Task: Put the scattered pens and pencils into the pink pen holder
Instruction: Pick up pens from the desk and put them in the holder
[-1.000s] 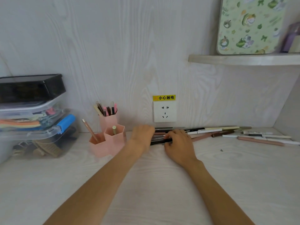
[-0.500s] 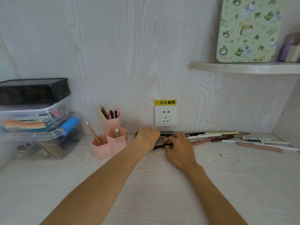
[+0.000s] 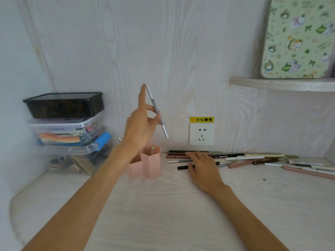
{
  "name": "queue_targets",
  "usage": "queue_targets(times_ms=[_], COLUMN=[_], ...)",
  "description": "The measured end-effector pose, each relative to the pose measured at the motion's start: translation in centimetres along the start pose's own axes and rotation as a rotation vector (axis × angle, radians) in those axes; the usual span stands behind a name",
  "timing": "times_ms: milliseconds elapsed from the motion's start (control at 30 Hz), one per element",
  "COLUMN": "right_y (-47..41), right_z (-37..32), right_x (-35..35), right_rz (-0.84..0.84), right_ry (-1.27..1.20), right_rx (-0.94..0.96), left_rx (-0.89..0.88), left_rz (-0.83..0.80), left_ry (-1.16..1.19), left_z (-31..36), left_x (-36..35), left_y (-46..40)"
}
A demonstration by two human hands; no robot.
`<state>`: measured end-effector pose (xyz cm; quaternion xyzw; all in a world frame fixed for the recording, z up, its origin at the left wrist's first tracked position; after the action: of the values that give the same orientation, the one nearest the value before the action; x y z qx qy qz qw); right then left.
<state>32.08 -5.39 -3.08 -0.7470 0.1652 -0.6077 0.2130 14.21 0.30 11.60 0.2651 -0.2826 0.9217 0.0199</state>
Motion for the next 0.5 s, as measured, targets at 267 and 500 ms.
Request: queue_targets(times_ms=[267,500], right_y=[-0.7,-0.6], right_z=[-0.4,-0.1], right_x=[-1.3,-1.3], right_rz=[-0.027,0.013], right_ry=[-0.035,-0.096], right_rx=[-0.03,-0.04], left_rx=[-0.01,-0.085], left_rz=[0.13,0.123], left_ry=[-0.168,-0.467], left_z=[-4.4,-6.8], left_x=[2.7,0.2], left_y=[-2.2,-0.7])
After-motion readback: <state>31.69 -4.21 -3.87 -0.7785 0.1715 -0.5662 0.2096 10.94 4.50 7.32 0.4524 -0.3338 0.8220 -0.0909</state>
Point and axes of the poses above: each hand's wrist, its own y-axis away from the middle knuckle, its own x-axis out of the back of the hand, z = x × y, the point moved 1 cm from there along -y, towards the middle knuckle, and after that the axes turned 13 degrees about x, right-handed, at the moved point
